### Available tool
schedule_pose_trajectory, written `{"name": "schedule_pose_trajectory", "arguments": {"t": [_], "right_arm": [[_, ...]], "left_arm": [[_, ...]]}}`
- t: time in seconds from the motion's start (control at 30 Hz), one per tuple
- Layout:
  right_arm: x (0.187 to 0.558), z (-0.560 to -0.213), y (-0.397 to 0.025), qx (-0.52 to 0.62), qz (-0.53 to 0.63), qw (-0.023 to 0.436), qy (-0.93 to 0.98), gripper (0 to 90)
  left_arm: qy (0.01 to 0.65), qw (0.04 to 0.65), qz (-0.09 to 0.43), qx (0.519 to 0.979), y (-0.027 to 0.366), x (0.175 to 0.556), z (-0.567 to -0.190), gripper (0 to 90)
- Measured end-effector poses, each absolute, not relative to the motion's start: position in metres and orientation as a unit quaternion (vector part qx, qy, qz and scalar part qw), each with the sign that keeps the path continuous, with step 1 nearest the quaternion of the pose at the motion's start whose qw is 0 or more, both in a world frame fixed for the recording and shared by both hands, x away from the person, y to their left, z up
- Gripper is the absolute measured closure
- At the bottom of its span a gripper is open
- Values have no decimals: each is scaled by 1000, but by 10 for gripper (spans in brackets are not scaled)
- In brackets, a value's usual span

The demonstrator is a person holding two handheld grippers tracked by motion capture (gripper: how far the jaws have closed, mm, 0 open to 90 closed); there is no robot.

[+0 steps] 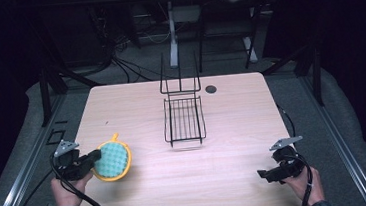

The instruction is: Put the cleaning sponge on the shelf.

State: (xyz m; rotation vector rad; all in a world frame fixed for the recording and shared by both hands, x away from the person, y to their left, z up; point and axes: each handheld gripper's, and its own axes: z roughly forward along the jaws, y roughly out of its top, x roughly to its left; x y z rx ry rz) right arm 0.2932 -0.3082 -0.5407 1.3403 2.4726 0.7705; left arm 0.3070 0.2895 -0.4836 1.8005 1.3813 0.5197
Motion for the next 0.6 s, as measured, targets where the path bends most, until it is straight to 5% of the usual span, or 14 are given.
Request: {"name": "schedule_pose_trajectory", "arguments": {"t": [0.6], "right_arm": [[293, -540, -308, 459, 264, 112, 841, 118]], "left_arm": [[531, 406, 199, 716, 274, 322, -476, 868]]}}
